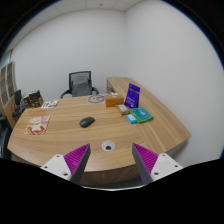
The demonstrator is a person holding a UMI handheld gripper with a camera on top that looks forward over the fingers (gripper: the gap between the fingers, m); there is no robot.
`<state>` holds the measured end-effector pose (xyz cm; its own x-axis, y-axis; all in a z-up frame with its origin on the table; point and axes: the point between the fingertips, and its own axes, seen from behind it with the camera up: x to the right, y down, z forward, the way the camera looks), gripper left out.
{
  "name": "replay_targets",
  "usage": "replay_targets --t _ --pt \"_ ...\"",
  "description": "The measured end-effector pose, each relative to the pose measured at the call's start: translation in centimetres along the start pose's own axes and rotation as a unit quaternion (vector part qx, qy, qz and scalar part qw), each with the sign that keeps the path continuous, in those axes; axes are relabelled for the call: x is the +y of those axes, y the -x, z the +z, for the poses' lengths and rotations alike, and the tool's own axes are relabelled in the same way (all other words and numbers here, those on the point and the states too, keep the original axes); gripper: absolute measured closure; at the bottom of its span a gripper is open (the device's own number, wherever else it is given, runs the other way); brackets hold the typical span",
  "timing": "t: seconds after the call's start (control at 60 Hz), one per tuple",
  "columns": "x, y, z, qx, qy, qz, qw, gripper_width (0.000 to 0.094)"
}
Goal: Arrange mouse
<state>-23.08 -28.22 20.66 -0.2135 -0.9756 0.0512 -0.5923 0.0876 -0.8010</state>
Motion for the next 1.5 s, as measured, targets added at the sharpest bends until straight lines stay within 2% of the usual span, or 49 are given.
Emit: replay_targets --t 0.183,0.683,1.067,1.233,1.5 --pt "1.1 4.2 0.3 -0.039 0.006 -0.009 0.999 0.007" --pt "3.2 10.1 2.6 -0.072 0.014 -0.026 0.997 0.007" --pt "2.0 15.6 12.4 -0.093 -0.006 -0.032 0.995 0.0069" --pt "1.6 16.1 18.1 -0.071 0.002 -0.029 0.997 0.0071" --pt "0.6 17.2 25.8 -0.062 0.005 -0.032 0.998 0.0069"
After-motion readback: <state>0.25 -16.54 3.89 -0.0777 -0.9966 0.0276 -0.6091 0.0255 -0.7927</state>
